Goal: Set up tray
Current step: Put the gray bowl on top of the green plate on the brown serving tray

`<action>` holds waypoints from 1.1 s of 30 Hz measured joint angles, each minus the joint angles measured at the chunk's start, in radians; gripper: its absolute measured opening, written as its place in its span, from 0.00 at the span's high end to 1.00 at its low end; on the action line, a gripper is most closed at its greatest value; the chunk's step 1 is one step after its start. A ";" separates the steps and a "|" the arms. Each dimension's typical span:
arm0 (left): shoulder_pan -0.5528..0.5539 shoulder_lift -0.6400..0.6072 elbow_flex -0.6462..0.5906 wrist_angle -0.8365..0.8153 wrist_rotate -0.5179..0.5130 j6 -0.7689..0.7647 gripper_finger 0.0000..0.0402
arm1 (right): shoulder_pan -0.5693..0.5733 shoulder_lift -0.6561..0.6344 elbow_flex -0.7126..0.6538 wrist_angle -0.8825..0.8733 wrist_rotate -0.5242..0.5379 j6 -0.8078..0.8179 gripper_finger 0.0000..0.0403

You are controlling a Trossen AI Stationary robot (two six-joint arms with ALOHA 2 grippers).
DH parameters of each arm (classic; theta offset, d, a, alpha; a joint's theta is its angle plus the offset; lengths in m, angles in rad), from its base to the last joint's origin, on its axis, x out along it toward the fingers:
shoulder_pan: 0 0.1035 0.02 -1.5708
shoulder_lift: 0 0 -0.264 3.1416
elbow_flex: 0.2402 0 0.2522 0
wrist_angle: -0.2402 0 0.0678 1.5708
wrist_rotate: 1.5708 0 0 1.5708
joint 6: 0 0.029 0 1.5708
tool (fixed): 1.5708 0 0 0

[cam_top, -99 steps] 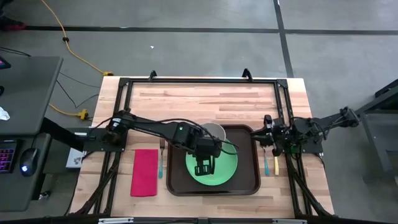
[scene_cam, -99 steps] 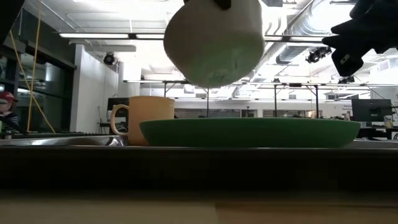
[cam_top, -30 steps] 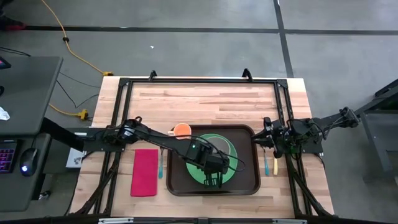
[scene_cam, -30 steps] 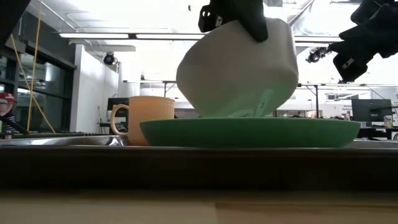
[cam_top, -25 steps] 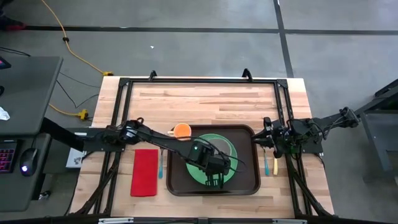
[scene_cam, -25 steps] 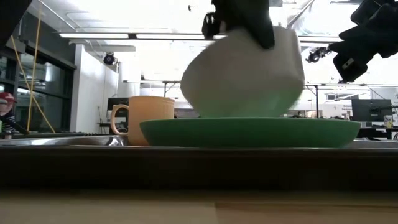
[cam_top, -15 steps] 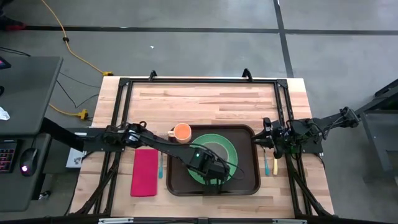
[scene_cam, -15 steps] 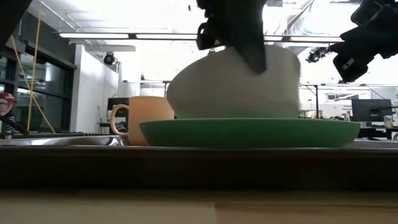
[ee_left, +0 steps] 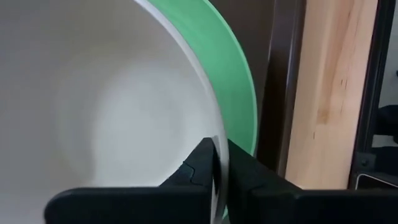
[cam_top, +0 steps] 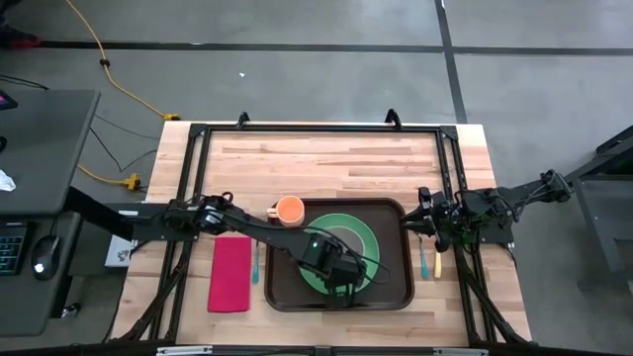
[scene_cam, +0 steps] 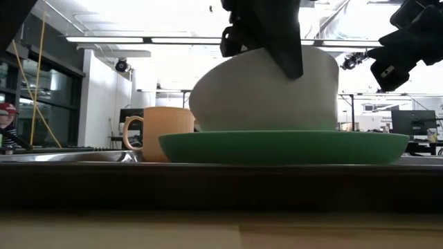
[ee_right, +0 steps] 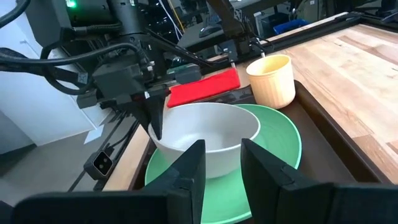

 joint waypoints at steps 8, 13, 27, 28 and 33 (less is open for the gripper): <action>0.000 0.000 0.000 0.019 0.002 0.004 0.89 | 0.000 0.000 0.000 0.000 0.000 0.000 0.81; 0.003 0.000 0.000 0.044 0.009 0.007 0.90 | 0.000 0.000 0.000 0.000 0.000 0.000 0.81; 0.029 0.000 0.000 0.042 0.082 0.000 0.85 | 0.000 0.000 0.000 0.000 0.000 0.000 0.81; 0.033 0.000 0.000 0.042 0.082 0.000 0.85 | 0.000 0.000 0.000 0.000 0.000 0.000 0.81; 0.033 0.000 0.000 0.042 0.094 0.003 0.85 | 0.000 0.000 0.000 0.000 0.001 0.000 0.81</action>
